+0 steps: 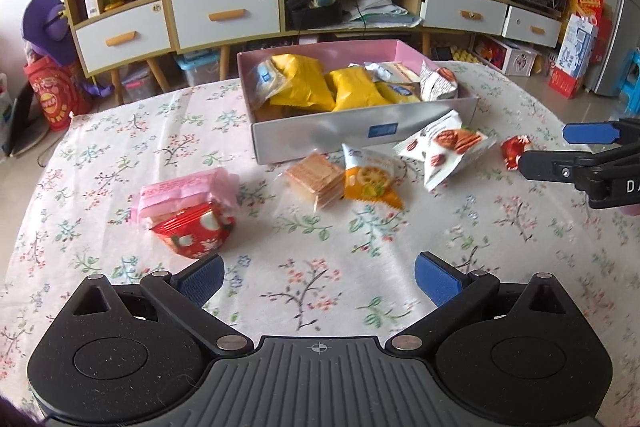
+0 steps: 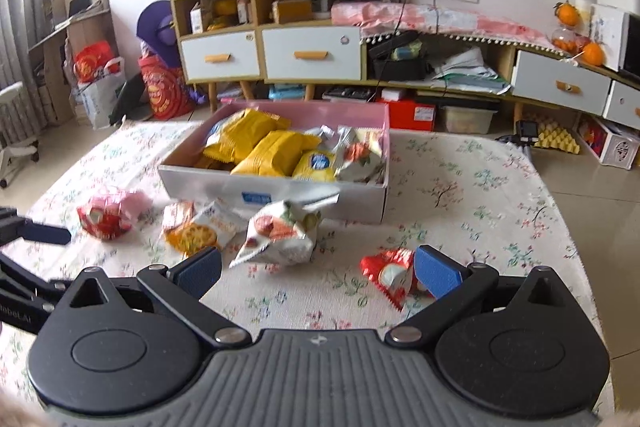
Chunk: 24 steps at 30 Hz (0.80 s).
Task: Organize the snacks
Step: 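Move both open tools back toward the remaining snacks on the table, then grasp the red wrapped snack with the left tool while the right tool grasps a white pecan pack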
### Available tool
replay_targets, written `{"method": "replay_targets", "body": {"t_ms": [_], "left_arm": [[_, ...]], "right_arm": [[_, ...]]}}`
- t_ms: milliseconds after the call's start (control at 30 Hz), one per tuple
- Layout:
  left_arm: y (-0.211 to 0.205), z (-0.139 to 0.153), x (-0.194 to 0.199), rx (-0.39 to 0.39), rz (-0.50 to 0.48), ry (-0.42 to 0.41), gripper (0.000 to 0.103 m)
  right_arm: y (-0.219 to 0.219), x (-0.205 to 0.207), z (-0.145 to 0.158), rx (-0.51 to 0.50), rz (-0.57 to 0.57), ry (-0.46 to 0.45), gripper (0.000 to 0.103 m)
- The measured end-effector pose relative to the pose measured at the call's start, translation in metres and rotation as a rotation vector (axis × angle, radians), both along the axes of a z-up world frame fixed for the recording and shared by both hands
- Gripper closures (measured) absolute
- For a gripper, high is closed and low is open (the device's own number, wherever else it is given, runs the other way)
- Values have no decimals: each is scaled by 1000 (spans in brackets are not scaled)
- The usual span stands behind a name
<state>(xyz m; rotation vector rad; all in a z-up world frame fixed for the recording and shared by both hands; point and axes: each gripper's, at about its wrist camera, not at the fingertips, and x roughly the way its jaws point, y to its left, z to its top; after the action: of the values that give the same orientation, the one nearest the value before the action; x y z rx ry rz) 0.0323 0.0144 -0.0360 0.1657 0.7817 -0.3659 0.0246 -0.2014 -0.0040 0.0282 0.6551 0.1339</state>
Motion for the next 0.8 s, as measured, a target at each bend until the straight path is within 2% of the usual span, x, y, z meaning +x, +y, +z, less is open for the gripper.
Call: {"method": "replay_targets", "body": {"t_ms": [200,467,800], "left_arm": [[14,-9,0,25,11,-25,1],[42,-12,4,5,75,-61,1],[66,-19,26,-93,138,-52,1]], "right_arm": [[8,-1,-6,-17,28,2,0],[23,5,-16,-22,79,19,0],[35,17,-19,-23,64,15,0]]}}
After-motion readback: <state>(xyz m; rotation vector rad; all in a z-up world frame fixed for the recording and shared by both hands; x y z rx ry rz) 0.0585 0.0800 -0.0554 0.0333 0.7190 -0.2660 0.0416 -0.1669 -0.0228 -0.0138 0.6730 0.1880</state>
